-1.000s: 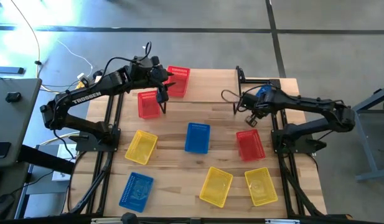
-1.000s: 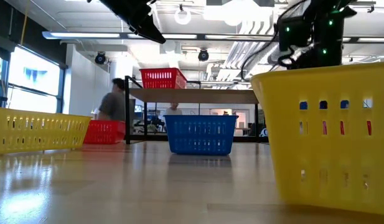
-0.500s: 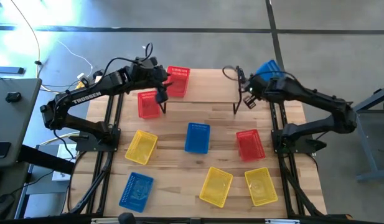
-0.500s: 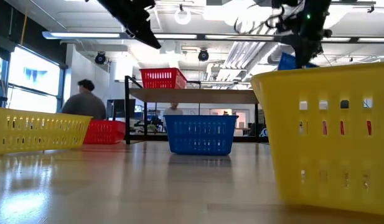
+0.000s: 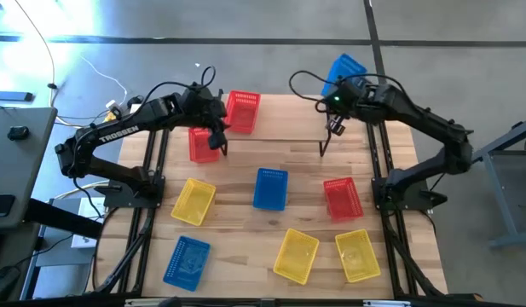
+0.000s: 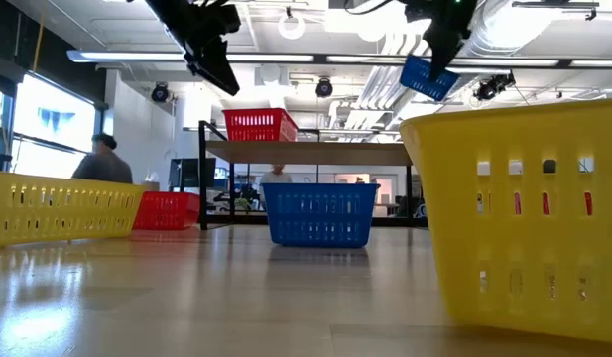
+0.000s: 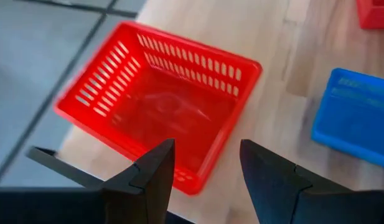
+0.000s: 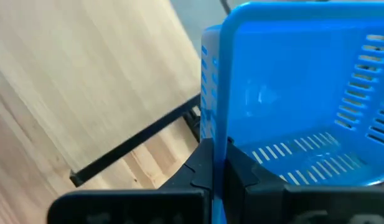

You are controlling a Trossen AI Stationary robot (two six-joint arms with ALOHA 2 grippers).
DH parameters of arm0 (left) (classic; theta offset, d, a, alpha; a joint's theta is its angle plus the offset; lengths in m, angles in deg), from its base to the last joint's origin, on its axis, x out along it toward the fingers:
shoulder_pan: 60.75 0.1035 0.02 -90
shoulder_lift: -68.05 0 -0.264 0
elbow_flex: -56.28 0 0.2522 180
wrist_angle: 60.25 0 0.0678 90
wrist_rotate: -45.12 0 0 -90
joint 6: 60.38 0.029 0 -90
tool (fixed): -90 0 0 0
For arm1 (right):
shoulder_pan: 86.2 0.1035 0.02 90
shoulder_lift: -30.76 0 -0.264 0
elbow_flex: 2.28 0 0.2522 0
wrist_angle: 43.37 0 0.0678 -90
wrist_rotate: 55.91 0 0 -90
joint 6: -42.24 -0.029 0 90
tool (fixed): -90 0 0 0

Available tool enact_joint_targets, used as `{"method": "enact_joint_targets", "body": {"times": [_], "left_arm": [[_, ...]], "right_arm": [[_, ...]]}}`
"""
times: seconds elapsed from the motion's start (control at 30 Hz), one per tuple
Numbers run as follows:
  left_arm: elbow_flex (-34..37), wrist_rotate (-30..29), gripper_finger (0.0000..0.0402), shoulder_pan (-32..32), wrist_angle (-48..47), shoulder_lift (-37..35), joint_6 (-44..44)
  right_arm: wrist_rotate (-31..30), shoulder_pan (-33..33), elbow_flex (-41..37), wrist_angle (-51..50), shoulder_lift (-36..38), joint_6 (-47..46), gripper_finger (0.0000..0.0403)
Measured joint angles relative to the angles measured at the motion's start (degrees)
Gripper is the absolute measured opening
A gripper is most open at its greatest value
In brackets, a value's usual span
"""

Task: Stack baskets on shelf by color
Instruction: Put the top blue bin on the shelf

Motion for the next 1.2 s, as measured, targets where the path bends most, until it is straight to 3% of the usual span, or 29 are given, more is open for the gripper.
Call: {"method": "enact_joint_targets", "body": {"times": [0.33,0.67,1.2], "left_arm": [[0.0,0.1,0.0172,-0.6,-9.2,0.0,-4.0],[0.0,0.1,0.0172,-2.7,-13.3,0.0,-4.9],[0.0,0.2,0.0172,-3.1,-15.1,0.0,-4.9]], "right_arm": [[7.4,5.4,3.3,-2.1,-8.5,5.2,0.0],[9.5,9.0,3.3,-2.7,-14.9,4.0,0.0],[11.6,8.8,3.3,-4.2,-16.9,5.6,0.0]]}}
